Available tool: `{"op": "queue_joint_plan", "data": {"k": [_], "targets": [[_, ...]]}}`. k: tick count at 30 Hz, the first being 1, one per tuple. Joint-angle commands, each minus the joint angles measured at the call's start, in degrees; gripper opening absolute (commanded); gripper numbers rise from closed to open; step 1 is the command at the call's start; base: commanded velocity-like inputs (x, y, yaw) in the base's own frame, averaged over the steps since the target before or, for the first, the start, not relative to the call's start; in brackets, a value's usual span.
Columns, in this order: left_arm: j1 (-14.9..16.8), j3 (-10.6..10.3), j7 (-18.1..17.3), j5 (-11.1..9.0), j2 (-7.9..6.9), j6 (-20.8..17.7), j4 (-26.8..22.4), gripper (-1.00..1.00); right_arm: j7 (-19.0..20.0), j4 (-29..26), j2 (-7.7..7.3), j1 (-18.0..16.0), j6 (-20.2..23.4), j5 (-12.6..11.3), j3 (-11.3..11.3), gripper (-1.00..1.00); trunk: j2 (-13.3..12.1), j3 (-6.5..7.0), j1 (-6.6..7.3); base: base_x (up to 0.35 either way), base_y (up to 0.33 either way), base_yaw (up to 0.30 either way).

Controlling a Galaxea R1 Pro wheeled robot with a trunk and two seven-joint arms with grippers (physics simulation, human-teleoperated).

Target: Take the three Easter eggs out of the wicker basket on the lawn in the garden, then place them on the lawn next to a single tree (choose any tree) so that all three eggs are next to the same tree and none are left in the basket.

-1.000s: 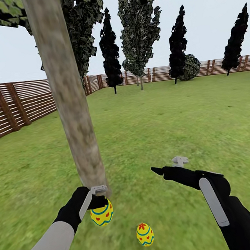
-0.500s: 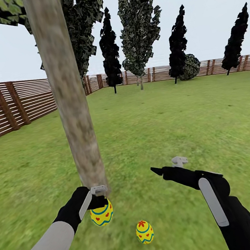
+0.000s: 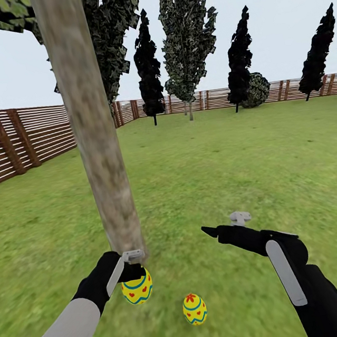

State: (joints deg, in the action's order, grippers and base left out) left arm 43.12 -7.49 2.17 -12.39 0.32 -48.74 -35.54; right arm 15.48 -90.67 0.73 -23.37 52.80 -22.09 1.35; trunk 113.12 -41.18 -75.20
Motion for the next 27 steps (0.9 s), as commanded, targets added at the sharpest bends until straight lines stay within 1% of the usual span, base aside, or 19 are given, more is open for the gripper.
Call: {"op": "queue_joint_plan", "data": {"k": [1, 19, 27], "targets": [[0.0, -0.2, 0.2, -0.4, -0.04, -0.2, -0.1, -1.00, 0.5, 0.0, 0.06, -0.1, 0.3, 0.4, 0.1, 1.00, 0.4, -0.24, -0.22, 0.000, 0.000, 0.000], [0.0, -0.2, 0.2, -0.4, 0.01, 0.0, -0.1, -1.00, 0.6, 0.0, 0.06, 0.0, 0.3, 0.4, 0.1, 1.00, 7.7, -3.47, -4.17, 0.000, 0.000, -0.003], [0.0, -0.2, 0.2, -0.4, 0.03, 0.0, -0.1, -1.00, 0.6, 0.0, 0.06, 0.0, 0.3, 0.4, 0.1, 1.00, 10.9, -4.91, -5.93, 0.000, 0.000, -0.164]]}}
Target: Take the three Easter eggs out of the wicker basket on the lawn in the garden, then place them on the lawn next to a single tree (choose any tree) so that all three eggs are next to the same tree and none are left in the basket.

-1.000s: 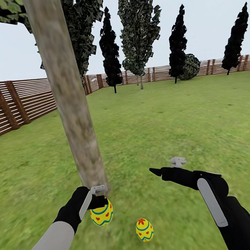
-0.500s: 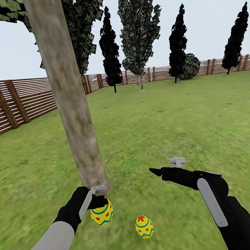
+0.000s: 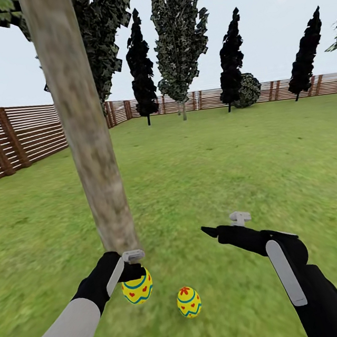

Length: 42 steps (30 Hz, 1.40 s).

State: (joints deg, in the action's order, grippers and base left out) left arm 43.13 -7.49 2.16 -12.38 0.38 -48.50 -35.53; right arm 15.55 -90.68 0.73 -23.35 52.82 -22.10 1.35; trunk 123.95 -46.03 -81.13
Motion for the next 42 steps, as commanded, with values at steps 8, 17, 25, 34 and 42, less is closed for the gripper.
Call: {"op": "queue_joint_plan", "data": {"k": [8, 17, 25, 34, 42], "targets": [[0.0, -0.2, 0.2, -0.4, -0.09, -0.1, -0.1, -1.00, 0.5, 0.0, 0.06, 0.0, 0.3, 0.4, -0.3, 1.00, 3.2, -1.50, -1.75, 0.000, 0.000, -0.016], [0.0, -0.2, 0.2, -0.3, -0.12, 0.8, 0.0, -1.00, 0.5, 0.0, 0.06, -0.1, 0.3, 0.4, -0.6, 1.00, 6.9, -3.12, -3.73, 0.000, 0.000, 0.000], [-0.1, -0.2, 0.3, -0.2, -0.12, 1.8, 0.1, -1.00, 0.5, 0.0, 0.06, -0.1, 0.2, 0.4, -1.3, 1.00, 10.1, -4.55, -5.49, 0.000, 0.000, 0.000], [-0.1, -0.3, 0.3, -0.2, -0.12, 1.9, 0.1, -1.00, 0.5, 0.0, 0.06, -0.1, 0.2, 0.4, -1.5, 1.00, 13.7, -6.17, -7.46, 0.000, 0.000, 0.000], [-0.1, -0.3, 0.3, -0.3, -0.12, 2.0, 0.0, -1.00, 0.5, 0.0, 0.06, -0.1, 0.1, 0.4, -1.6, 1.00, 16.9, -7.49, -9.22, 0.000, 0.000, -0.073]]}}
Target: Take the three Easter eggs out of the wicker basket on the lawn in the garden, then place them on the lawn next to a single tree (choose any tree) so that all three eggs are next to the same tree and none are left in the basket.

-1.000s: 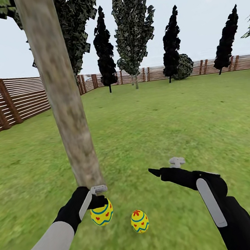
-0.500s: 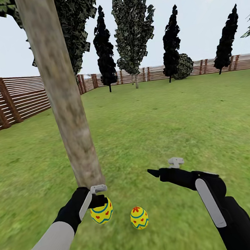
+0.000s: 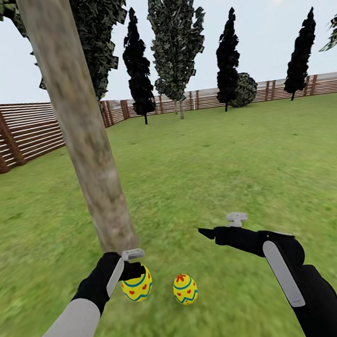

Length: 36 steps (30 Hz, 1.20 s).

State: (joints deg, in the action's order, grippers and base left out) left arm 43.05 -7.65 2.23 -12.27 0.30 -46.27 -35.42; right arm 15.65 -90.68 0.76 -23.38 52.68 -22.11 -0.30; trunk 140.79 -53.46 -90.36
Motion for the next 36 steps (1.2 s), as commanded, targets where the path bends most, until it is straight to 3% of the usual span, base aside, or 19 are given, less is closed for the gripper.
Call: {"op": "queue_joint_plan", "data": {"k": [1, 10, 24, 33, 36], "targets": [[0.0, -0.2, 0.2, -0.4, -0.04, -0.2, -0.1, -1.00, 0.4, 0.0, 0.03, 0.0, 0.2, 0.4, 0.1, 1.00, 0.4, -0.21, -0.21, 0.000, 0.000, -0.190], [0.0, -0.1, 0.2, -0.5, -0.04, -0.3, -0.2, -1.00, 0.4, 0.0, 0.03, 0.0, 0.2, 0.4, 0.0, 1.00, 0.8, -0.34, -0.43, 0.012, 0.000, -0.042], [0.0, -0.2, 0.2, -0.5, -0.06, -0.3, -0.2, -1.00, 0.4, 0.0, 0.37, 0.0, 0.2, 0.4, 0.0, 1.00, 0.8, -0.34, -0.43, 0.226, 0.000, 0.000], [0.0, -0.2, 0.2, -0.5, -0.05, -0.3, -0.2, -1.00, 0.4, 0.0, 0.55, 0.0, 0.2, 0.4, 0.0, 1.00, 0.8, -0.34, -0.43, 0.040, 0.000, 0.000], [0.0, -0.2, 0.2, -0.6, -0.04, -0.2, -0.3, -1.00, 0.4, 0.0, 0.56, 0.0, 0.2, 0.4, 0.0, 1.00, 2.0, -0.88, -1.09, 0.001, 0.000, 0.000]]}}
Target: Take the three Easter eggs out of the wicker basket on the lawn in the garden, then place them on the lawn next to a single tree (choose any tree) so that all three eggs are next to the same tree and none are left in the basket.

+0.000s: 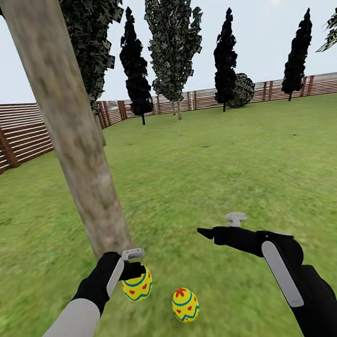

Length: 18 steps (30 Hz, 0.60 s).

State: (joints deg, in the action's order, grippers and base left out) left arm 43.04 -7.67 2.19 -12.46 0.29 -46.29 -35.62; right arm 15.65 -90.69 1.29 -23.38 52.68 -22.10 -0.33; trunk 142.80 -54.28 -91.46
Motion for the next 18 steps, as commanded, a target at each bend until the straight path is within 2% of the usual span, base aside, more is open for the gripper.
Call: {"op": "queue_joint_plan", "data": {"k": [1, 14, 18], "targets": [[0.0, -0.2, 0.2, -0.4, -0.03, -0.2, -0.1, -1.00, 0.4, 0.0, 0.01, -0.1, 0.2, 0.4, 0.1, 1.00, 0.4, -0.24, -0.21, 0.000, 0.000, 0.000], [0.0, -0.2, 0.2, -0.2, -0.05, 1.7, 0.1, -1.00, 0.4, 0.0, 0.03, -0.1, 0.2, 0.4, 0.0, 1.00, 0.6, -3.12, -0.55, 0.000, 0.000, 0.000], [0.0, -0.2, 0.2, -0.2, -0.11, 1.8, 0.1, -1.00, 0.4, 0.1, -0.02, -0.1, 0.3, 0.4, -1.1, 1.00, 0.7, -4.01, -0.65, 0.000, 0.000, 0.000]]}}
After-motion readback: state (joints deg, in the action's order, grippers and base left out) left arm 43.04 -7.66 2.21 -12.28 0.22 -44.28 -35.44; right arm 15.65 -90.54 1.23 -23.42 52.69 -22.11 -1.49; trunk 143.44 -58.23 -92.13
